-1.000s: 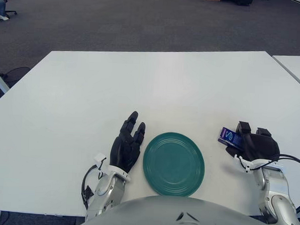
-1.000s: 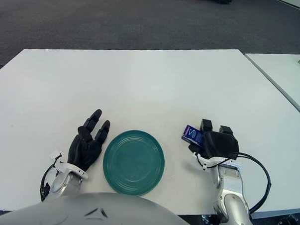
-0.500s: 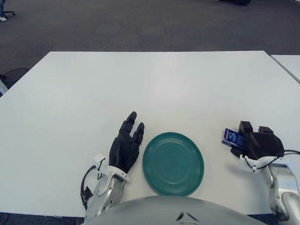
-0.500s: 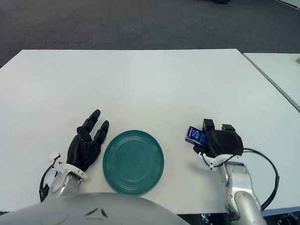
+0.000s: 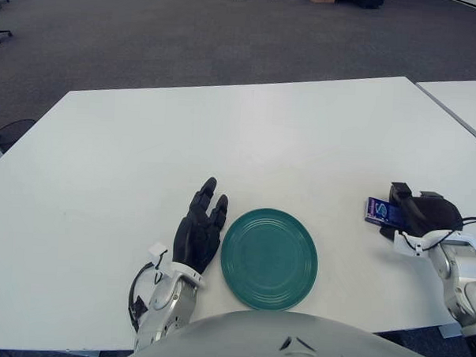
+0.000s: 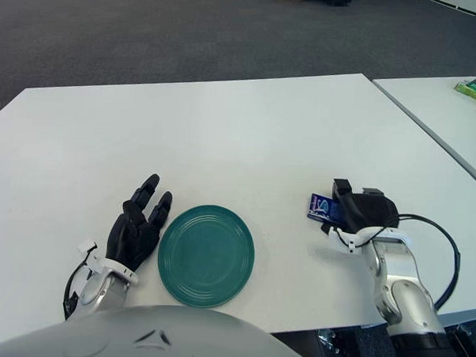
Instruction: Put the gum into the plate.
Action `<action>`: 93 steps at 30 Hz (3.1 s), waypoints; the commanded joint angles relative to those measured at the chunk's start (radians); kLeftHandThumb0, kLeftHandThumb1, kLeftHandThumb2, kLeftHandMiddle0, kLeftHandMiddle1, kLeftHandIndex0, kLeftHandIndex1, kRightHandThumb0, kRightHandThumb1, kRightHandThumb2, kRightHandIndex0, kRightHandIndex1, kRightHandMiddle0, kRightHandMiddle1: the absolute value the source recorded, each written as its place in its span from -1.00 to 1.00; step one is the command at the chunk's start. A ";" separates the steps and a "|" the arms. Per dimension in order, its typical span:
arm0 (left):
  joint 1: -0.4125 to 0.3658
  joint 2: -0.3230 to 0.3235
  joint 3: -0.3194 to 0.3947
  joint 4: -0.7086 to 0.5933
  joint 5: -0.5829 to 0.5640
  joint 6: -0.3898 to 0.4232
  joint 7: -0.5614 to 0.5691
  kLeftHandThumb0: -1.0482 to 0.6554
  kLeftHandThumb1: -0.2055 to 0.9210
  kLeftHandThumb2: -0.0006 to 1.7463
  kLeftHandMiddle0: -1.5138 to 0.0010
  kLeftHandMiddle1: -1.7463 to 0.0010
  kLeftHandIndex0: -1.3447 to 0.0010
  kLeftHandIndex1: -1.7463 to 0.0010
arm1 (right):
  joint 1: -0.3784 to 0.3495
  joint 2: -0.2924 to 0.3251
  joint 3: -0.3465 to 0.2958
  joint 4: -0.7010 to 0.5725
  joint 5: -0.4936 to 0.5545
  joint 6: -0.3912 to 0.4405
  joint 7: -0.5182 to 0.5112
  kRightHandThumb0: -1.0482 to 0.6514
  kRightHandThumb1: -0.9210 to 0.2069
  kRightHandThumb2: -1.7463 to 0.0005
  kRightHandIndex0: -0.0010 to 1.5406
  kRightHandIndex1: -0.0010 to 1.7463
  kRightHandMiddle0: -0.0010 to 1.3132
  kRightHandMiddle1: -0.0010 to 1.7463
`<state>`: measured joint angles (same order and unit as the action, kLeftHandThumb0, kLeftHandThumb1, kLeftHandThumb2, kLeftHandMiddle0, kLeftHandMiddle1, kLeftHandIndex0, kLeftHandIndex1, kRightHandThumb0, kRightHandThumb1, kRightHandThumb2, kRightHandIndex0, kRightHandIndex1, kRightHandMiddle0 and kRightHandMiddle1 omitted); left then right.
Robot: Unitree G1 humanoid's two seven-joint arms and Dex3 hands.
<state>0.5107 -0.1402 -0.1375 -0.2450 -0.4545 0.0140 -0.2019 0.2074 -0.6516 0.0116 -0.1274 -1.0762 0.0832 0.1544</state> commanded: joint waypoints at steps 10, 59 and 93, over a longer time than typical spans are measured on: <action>-0.020 0.005 0.029 0.025 -0.013 0.021 -0.001 -1.00 1.00 0.12 0.98 1.00 1.00 0.72 | -0.165 -0.002 0.039 -0.121 0.010 -0.022 0.004 -0.22 -0.54 -0.01 -0.25 1.00 -0.45 1.00; 0.002 -0.005 0.001 0.054 0.029 -0.052 -0.011 -1.00 1.00 0.13 1.00 1.00 1.00 0.74 | -0.140 0.236 0.467 -0.556 -0.219 -0.191 0.411 -0.21 -0.66 0.10 -0.43 1.00 -0.52 1.00; -0.002 -0.013 0.000 0.063 0.027 -0.078 -0.010 -0.96 1.00 0.19 0.97 0.99 1.00 0.65 | -0.007 0.201 0.446 -0.588 -0.181 -0.423 0.251 -0.21 -0.67 0.11 -0.31 1.00 -0.53 1.00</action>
<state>0.5147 -0.1439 -0.1422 -0.2014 -0.4231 -0.0747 -0.2116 0.1986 -0.4574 0.4608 -0.7233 -1.2440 -0.3330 0.4218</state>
